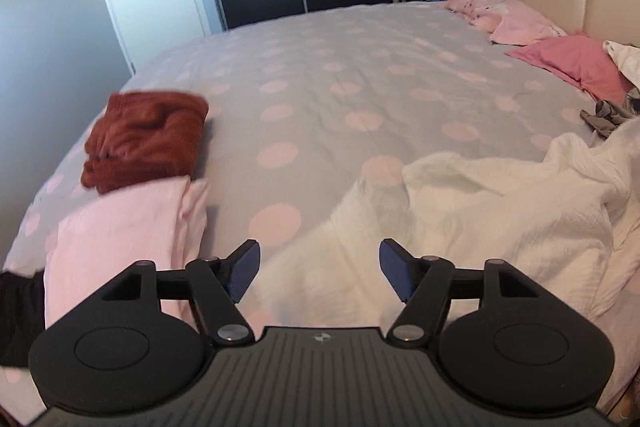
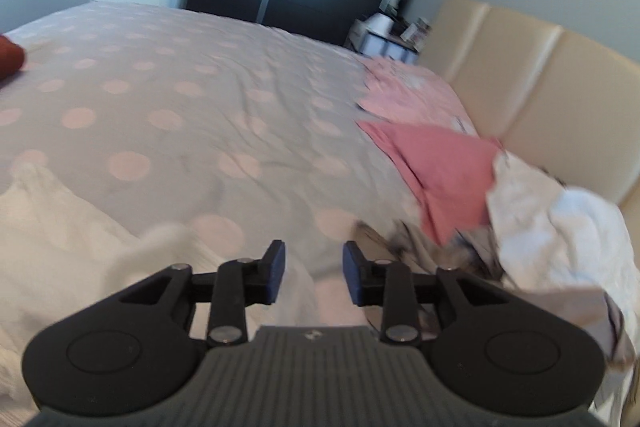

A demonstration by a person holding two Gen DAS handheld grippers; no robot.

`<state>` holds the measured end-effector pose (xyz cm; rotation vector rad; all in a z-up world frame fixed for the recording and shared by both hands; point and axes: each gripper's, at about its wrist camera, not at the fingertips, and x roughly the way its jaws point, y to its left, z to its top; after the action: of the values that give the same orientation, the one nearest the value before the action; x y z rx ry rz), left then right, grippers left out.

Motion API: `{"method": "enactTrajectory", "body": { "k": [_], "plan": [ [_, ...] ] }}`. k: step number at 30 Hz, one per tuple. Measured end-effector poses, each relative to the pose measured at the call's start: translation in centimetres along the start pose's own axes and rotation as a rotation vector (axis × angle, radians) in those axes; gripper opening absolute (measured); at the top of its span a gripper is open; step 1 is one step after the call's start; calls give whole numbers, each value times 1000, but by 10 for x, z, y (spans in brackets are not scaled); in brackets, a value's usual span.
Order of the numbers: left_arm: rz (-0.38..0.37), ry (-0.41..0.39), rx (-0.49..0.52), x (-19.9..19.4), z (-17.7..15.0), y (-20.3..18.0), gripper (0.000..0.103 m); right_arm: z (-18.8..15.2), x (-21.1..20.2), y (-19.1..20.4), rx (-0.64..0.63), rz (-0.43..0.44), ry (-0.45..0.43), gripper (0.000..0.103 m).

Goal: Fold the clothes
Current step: 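Grasp the garment edges with both tools, pull them apart, then open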

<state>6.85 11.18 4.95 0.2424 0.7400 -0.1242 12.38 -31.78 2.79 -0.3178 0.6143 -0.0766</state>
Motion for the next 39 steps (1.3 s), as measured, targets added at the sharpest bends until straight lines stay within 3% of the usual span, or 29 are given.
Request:
{"method": "enactTrajectory", "body": {
  "k": [4, 9, 17, 18, 19, 21, 23, 24, 25, 30, 35, 39],
  "plan": [
    [-37, 16, 28, 29, 16, -13, 67, 27, 2, 46, -70, 137, -60, 55],
    [-70, 97, -9, 77, 14, -23, 67, 51, 20, 112, -131, 364, -69, 55],
    [-91, 241, -83, 141, 0, -21, 64, 50, 83, 198, -258, 533, 63, 52],
    [-107, 258, -95, 147, -2, -21, 60, 49, 91, 205, -263, 549, 83, 52],
    [-118, 272, -106, 151, -3, -21, 50, 48, 98, 211, -266, 561, 100, 51],
    [-117, 299, -125, 159, -4, -18, 32, 48, 112, 224, -274, 574, 125, 47],
    [-111, 307, -136, 161, -4, -15, 25, 49, 125, 236, -279, 573, 145, 40],
    [-108, 308, -141, 161, -4, -13, 17, 50, 129, 240, -277, 562, 153, 27],
    [-101, 306, -141, 160, -4, -12, 9, 50, 134, 244, -274, 550, 161, 4],
    [-55, 276, -124, 150, -2, -9, 5, 68, 125, 229, -192, 494, 113, 3],
    [-54, 245, -111, 132, 1, -12, 5, 96, 79, 171, -67, 415, -26, 3],
    [-56, 211, -91, 114, 3, -17, 5, 95, 31, 119, -34, 335, -93, 3]
  ]
}}
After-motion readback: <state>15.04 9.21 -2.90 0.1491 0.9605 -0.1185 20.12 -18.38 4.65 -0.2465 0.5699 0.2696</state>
